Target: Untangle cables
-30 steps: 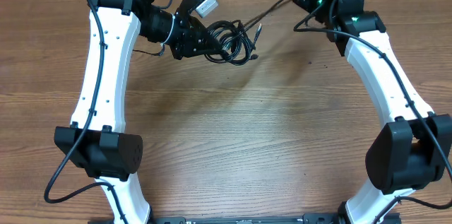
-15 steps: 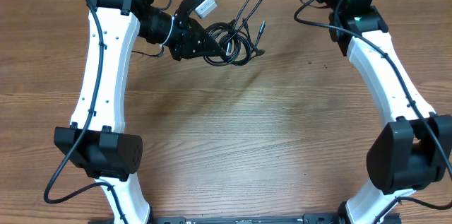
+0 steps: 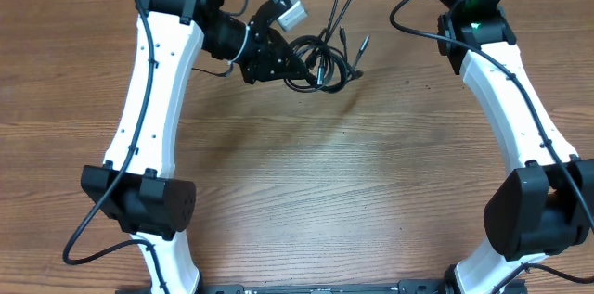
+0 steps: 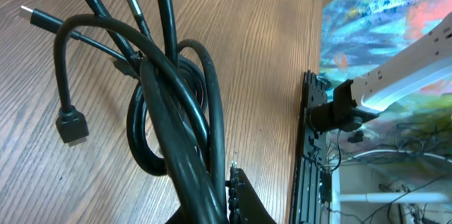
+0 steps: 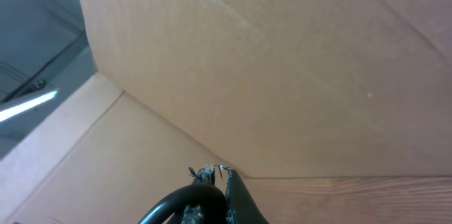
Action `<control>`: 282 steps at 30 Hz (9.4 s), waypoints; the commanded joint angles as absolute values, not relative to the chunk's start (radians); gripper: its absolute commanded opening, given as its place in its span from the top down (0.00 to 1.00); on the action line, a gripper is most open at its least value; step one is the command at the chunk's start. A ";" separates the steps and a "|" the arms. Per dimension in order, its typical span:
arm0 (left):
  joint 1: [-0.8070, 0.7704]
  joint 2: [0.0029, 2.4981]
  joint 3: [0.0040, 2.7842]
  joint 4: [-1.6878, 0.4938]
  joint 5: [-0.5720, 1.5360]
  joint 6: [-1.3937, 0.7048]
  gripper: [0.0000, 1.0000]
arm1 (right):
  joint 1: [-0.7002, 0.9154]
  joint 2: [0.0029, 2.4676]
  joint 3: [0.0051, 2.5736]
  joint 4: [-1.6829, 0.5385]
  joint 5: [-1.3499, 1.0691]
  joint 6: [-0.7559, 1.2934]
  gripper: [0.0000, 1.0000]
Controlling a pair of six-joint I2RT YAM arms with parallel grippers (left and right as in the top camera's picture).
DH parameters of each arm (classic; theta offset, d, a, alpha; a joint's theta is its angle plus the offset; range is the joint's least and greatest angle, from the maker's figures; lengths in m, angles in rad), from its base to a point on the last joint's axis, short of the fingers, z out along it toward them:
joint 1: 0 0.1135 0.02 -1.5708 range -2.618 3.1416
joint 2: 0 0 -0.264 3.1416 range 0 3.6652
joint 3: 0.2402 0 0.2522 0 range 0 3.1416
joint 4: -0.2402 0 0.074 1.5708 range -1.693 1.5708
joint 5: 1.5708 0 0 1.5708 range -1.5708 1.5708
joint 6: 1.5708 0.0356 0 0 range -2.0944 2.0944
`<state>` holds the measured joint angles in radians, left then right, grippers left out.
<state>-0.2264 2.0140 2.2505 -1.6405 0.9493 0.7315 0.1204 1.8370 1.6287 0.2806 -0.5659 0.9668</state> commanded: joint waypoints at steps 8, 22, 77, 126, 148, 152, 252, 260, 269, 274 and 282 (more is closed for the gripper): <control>-0.273 1.991 2.259 -1.673 0.910 0.717 0.96 | 0.097 1.790 1.652 0.510 -0.514 1.047 0.96; -0.336 1.991 2.259 -1.690 0.903 0.704 0.96 | 0.088 1.790 1.652 0.275 -0.322 0.865 0.96; -0.117 1.991 2.259 -1.514 0.503 -0.631 0.96 | 0.334 1.774 1.652 -0.934 -0.585 0.149 0.00; -0.038 1.991 2.259 -1.689 0.608 -1.116 0.96 | 0.617 1.777 1.649 -0.818 -0.471 -0.166 0.96; -0.025 1.991 2.259 -1.690 0.429 -0.879 0.14 | 0.565 1.777 1.649 -0.724 -0.604 -0.112 0.96; -0.025 1.991 2.259 -1.690 0.497 -0.801 0.25 | 0.541 1.777 1.649 -0.675 -0.605 -0.047 0.96; 0.006 1.991 2.259 -1.567 0.657 -1.243 0.16 | 0.484 1.777 1.649 -0.524 -0.963 -0.031 0.96; 0.003 1.991 2.259 -1.562 0.757 -1.240 0.21 | 0.484 1.777 1.649 -0.490 -0.932 -0.034 0.96; 0.009 1.991 2.259 -1.561 0.784 -1.227 0.20 | 0.485 1.777 1.649 -0.506 -0.890 -0.118 0.96; 0.015 1.991 2.259 -1.522 0.783 -1.227 0.13 | 0.485 1.777 1.649 -0.548 -0.859 -0.192 0.96; 0.022 1.991 2.259 -1.508 0.639 -1.214 0.18 | 0.485 1.777 1.649 -0.607 -0.764 -0.267 0.96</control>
